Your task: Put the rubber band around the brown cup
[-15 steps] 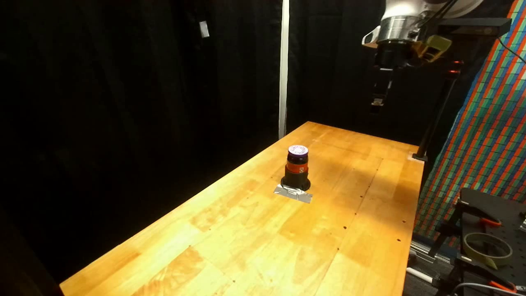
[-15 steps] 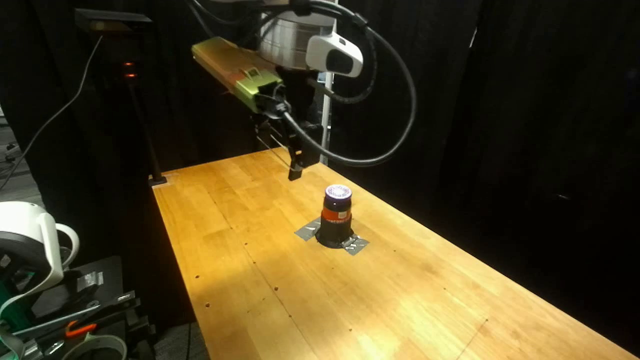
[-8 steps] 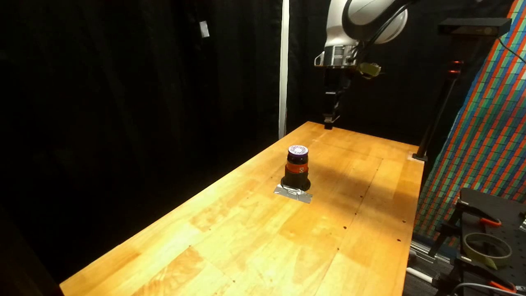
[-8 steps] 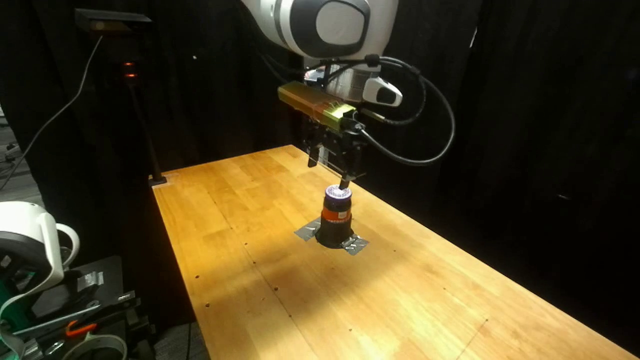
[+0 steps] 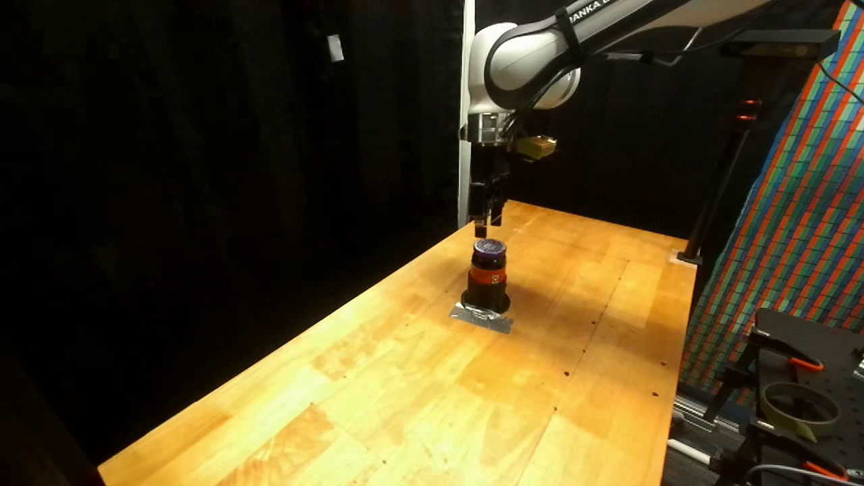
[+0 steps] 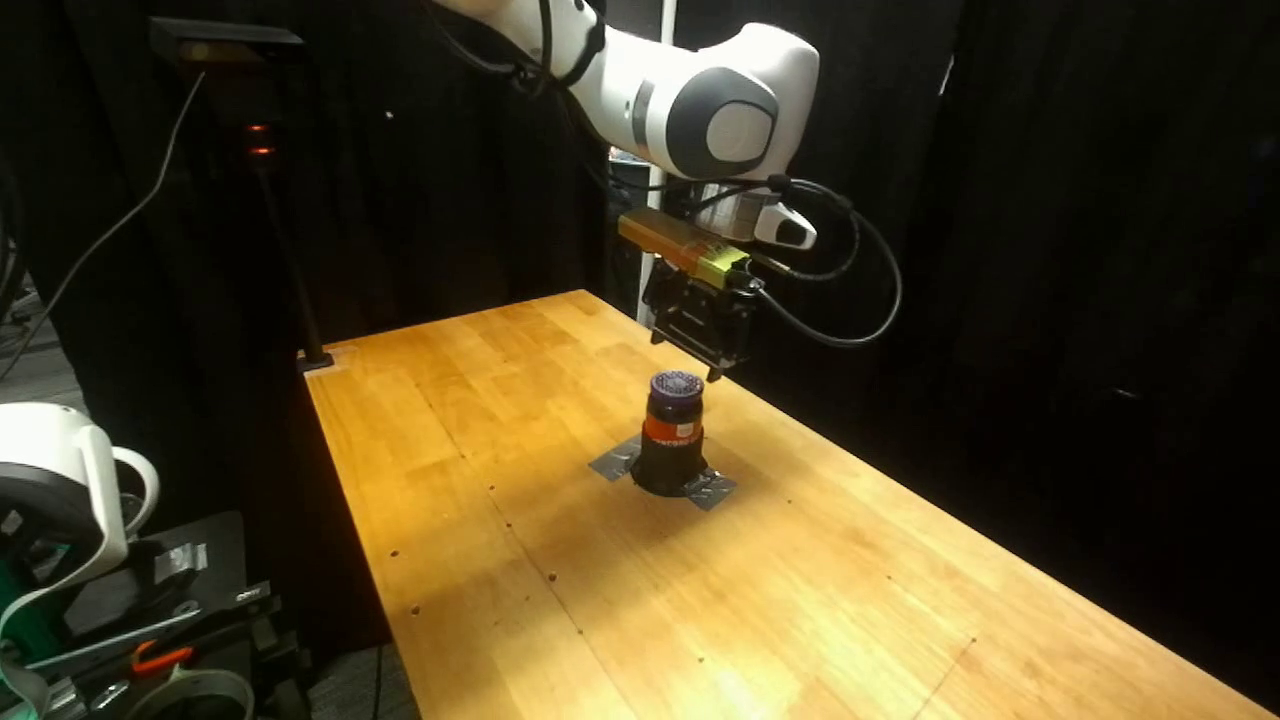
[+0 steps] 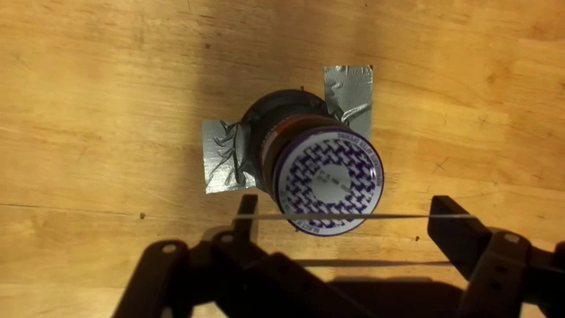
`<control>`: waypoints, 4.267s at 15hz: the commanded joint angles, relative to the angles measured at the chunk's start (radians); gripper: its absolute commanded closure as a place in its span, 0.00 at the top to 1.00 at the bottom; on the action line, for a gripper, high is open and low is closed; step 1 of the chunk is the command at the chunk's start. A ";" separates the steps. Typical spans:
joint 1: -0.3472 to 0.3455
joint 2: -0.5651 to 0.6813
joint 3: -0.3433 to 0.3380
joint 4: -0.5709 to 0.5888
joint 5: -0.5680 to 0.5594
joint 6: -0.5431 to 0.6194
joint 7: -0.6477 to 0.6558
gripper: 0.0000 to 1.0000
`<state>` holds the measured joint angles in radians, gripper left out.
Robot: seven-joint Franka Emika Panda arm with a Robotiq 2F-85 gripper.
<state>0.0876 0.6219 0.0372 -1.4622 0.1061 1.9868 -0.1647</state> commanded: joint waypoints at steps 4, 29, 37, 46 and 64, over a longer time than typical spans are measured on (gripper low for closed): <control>0.069 0.245 -0.012 0.383 -0.129 -0.260 0.178 1.00; 0.102 0.391 -0.021 0.577 -0.201 -0.570 0.200 1.00; 0.095 0.215 -0.018 0.251 -0.194 -0.382 0.224 1.00; 0.092 -0.001 -0.007 -0.130 -0.205 -0.061 0.243 1.00; 0.298 -0.367 -0.300 -0.954 -0.758 1.045 0.748 0.13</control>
<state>0.2863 0.3350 -0.1248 -2.2700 -0.4674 2.8766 0.4026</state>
